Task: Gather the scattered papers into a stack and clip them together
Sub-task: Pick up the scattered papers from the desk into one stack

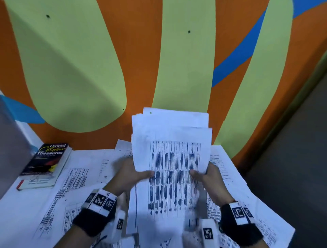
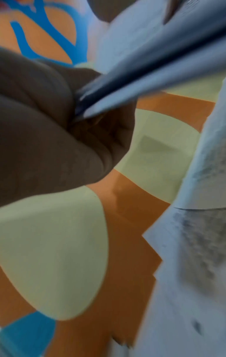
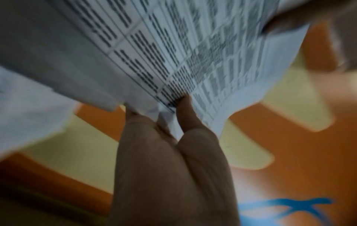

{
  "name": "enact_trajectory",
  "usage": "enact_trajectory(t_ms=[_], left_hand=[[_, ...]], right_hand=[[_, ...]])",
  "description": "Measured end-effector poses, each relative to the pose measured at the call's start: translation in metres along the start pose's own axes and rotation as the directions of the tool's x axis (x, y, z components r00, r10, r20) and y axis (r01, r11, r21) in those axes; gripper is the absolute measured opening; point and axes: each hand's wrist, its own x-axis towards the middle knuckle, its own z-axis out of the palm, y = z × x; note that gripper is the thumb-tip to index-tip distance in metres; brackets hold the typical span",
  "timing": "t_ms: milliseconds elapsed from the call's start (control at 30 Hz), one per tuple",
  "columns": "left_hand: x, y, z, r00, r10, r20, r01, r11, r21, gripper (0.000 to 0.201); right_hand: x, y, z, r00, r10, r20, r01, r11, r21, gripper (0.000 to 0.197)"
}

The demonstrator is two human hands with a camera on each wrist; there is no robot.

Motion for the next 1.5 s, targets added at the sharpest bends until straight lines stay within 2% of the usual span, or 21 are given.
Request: enact_trajectory(t_ms=[100,167,233,300,433,500,567,600,667,733,767,833,900,967,1033,1133,1233,1300,1333,1400,1500], left_hand=[[0.005,0.03,-0.011,0.988,0.094,-0.123,-0.09,0.995,0.035,0.025],[0.004,0.045,-0.017,0.977,0.137,-0.163,-0.137,0.99,0.014,0.02],[0.004,0.051,-0.02,0.968,0.148,-0.205,-0.156,0.987,-0.027,0.024],[0.001,0.044,-0.019,0.958,0.121,-0.261,-0.149,0.985,-0.09,0.03],[-0.004,0.017,-0.005,0.913,0.082,-0.4,-0.126,0.989,-0.084,0.055],[-0.006,0.011,0.002,0.892,0.083,-0.444,-0.129,0.989,-0.073,0.045],[-0.007,0.013,0.007,0.886,0.094,-0.455,-0.123,0.992,-0.035,0.039],[-0.008,0.013,0.009,0.887,0.096,-0.451,-0.123,0.992,-0.03,0.04],[-0.008,0.014,0.011,0.885,0.093,-0.456,-0.13,0.99,-0.051,0.045],[-0.006,0.012,0.012,0.876,0.095,-0.473,-0.135,0.99,-0.05,0.047],[-0.005,0.01,0.013,0.871,0.106,-0.479,-0.14,0.99,-0.035,0.046],[-0.006,0.008,0.014,0.865,0.131,-0.485,-0.143,0.99,0.014,0.04],[-0.007,0.005,0.012,0.839,0.176,-0.516,-0.174,0.983,0.052,0.037],[-0.008,0.003,0.009,0.808,0.212,-0.55,-0.21,0.975,0.068,0.037],[-0.01,0.008,0.008,0.795,0.223,-0.564,-0.226,0.972,0.066,0.032],[-0.012,0.02,0.005,0.791,0.244,-0.561,-0.273,0.962,0.033,0.015],[-0.015,0.025,0.002,0.826,0.218,-0.52,-0.301,0.95,-0.08,0.026],[-0.015,0.014,0.0,0.853,0.172,-0.493,-0.266,0.956,-0.127,0.041],[-0.014,0.007,-0.001,0.866,0.142,-0.48,-0.231,0.964,-0.133,0.043],[-0.014,-0.006,0.0,0.881,0.093,-0.464,-0.171,0.977,-0.127,0.03],[-0.016,-0.006,0.003,0.865,0.112,-0.489,-0.189,0.976,-0.111,0.02]], right_hand=[[-0.002,-0.038,0.012,0.949,-0.295,-0.113,0.281,0.952,-0.122,0.03],[-0.003,-0.056,0.018,0.908,-0.387,-0.161,0.368,0.92,-0.137,0.034],[-0.002,-0.062,0.022,0.904,-0.389,-0.178,0.382,0.921,-0.073,0.048],[-0.002,-0.059,0.023,0.932,-0.319,-0.171,0.325,0.946,0.008,0.067],[-0.005,-0.043,0.025,0.937,-0.318,-0.142,0.329,0.942,0.068,0.068],[-0.007,-0.044,0.027,0.927,-0.344,-0.152,0.359,0.929,0.09,0.079],[-0.007,-0.054,0.027,0.882,-0.421,-0.213,0.443,0.894,0.066,0.094],[-0.006,-0.062,0.025,0.837,-0.494,-0.235,0.509,0.861,0.002,0.098],[0.001,-0.077,0.019,0.725,-0.651,-0.228,0.609,0.759,-0.23,0.095],[0.01,-0.089,0.014,0.676,-0.722,-0.15,0.63,0.671,-0.391,0.083],[0.013,-0.094,0.012,0.68,-0.723,-0.123,0.628,0.66,-0.413,0.075],[0.017,-0.092,0.009,0.714,-0.686,-0.14,0.615,0.71,-0.344,0.061],[0.017,-0.079,0.008,0.781,-0.599,-0.178,0.576,0.8,-0.166,0.065],[0.015,-0.058,0.012,0.873,-0.463,-0.154,0.468,0.884,-0.008,0.072],[0.009,-0.043,0.02,0.921,-0.368,-0.125,0.372,0.928,0.006,0.062],[0.004,-0.044,0.027,0.912,-0.362,-0.192,0.365,0.931,-0.019,0.058],[0.001,-0.052,0.03,0.927,-0.345,-0.149,0.364,0.924,0.119,0.066],[-0.002,-0.045,0.033,0.954,-0.283,-0.097,0.294,0.948,0.119,0.063],[-0.003,-0.038,0.035,0.969,-0.239,-0.058,0.243,0.967,0.079,0.06],[-0.005,-0.024,0.04,0.984,-0.178,-0.026,0.178,0.984,0.002,0.045],[-0.006,-0.019,0.047,0.954,-0.281,-0.109,0.274,0.959,-0.072,0.027]])
